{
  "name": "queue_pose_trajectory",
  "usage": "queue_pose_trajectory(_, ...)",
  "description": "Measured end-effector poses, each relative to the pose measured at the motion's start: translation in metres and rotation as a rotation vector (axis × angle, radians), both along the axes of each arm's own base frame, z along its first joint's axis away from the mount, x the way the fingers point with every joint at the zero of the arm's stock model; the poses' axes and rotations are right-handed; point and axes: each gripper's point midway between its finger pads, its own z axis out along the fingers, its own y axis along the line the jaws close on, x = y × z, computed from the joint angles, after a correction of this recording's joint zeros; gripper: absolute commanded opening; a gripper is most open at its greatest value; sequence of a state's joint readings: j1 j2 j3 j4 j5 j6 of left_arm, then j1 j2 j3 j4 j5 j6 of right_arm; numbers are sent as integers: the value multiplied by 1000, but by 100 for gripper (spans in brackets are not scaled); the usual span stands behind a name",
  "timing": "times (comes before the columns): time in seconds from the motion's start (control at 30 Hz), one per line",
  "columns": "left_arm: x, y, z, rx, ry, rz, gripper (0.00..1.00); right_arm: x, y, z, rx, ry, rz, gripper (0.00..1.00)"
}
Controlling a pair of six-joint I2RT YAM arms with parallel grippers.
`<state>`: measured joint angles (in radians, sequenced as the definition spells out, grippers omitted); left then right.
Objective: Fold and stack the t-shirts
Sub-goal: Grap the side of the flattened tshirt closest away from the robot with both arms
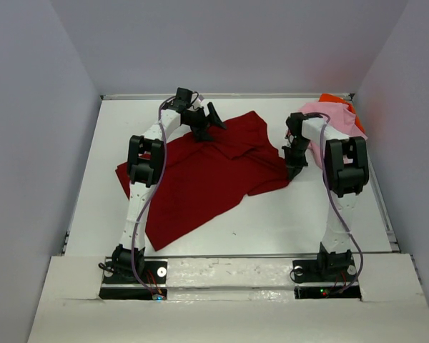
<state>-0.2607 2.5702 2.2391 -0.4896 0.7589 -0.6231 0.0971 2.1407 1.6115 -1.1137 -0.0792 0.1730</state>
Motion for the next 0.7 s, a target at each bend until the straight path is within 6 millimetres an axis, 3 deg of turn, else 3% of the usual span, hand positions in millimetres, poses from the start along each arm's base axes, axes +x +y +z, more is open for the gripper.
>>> queue_pose_trajectory(0.03,0,0,0,0,-1,-1,99,0,2,-1,-24,0,30,0)
queue_pose_trajectory(0.07,0,0,0,0,-2,-2,99,1,3,-1,-43,-2,51,11)
queue_pose_trajectory(0.1,0,0,0,1,-3,-3,99,1,3,0,-62,-2,64,31)
queue_pose_trajectory(0.13,0,0,0,2,-4,-4,99,1,3,1,-75,-3,66,72)
queue_pose_trajectory(0.17,0,0,0,2,-5,-6,99,2,2,1,-83,-7,76,81)
queue_pose_trajectory(0.33,0,1,-1,4,-10,-9,99,13,-6,8,-121,-54,69,85)
queue_pose_trajectory(0.37,0,1,-1,4,-11,-10,99,16,-7,13,-120,-70,64,89)
queue_pose_trajectory(0.53,0,1,-1,5,-15,-14,99,42,-4,41,-97,-183,45,88)
queue_pose_trajectory(0.7,-1,2,0,13,-21,-17,99,42,8,54,51,-218,-3,87)
